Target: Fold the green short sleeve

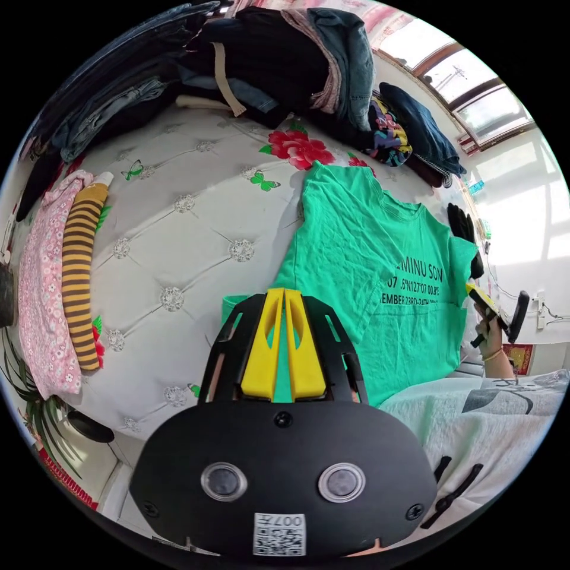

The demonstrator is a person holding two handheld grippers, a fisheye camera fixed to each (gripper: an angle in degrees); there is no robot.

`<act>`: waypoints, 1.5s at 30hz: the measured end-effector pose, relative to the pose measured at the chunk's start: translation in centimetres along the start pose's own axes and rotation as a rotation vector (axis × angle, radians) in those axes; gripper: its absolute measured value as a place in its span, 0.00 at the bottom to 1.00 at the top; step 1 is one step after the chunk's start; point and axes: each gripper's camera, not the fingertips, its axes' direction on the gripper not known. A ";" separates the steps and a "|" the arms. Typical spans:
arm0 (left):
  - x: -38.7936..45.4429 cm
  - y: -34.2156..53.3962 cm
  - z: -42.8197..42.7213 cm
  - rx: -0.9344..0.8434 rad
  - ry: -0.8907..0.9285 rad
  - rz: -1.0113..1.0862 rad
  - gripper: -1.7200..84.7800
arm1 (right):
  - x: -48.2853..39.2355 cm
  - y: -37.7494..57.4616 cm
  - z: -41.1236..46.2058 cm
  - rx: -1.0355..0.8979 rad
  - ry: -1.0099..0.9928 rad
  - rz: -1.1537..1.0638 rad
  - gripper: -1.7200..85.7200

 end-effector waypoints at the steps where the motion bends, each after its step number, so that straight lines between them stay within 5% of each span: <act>1: -0.2 0.4 0.2 -0.002 0.005 -0.010 0.01 | -2.3 0.4 0.7 -0.040 0.006 -0.076 0.03; 15: 3.6 0.5 1.6 -0.016 0.094 0.130 0.01 | -1.0 0.5 2.7 -0.015 -0.047 0.222 0.08; 22: 5.6 0.7 2.0 -0.021 0.137 0.208 0.01 | -5.6 -1.0 2.0 -0.029 -0.102 -0.104 0.02; 29: 6.8 1.3 3.7 -0.051 0.178 0.243 0.01 | -11.3 -0.6 3.2 -0.320 -0.430 -0.398 0.04; 38: 14.9 0.5 6.8 -0.096 0.268 0.464 0.04 | -8.1 -9.4 1.2 0.000 -0.089 -0.121 0.08; 45: 22.3 -1.0 9.8 -0.158 0.314 0.636 0.08 | -11.0 -16.0 8.0 -0.144 -0.022 -0.060 0.07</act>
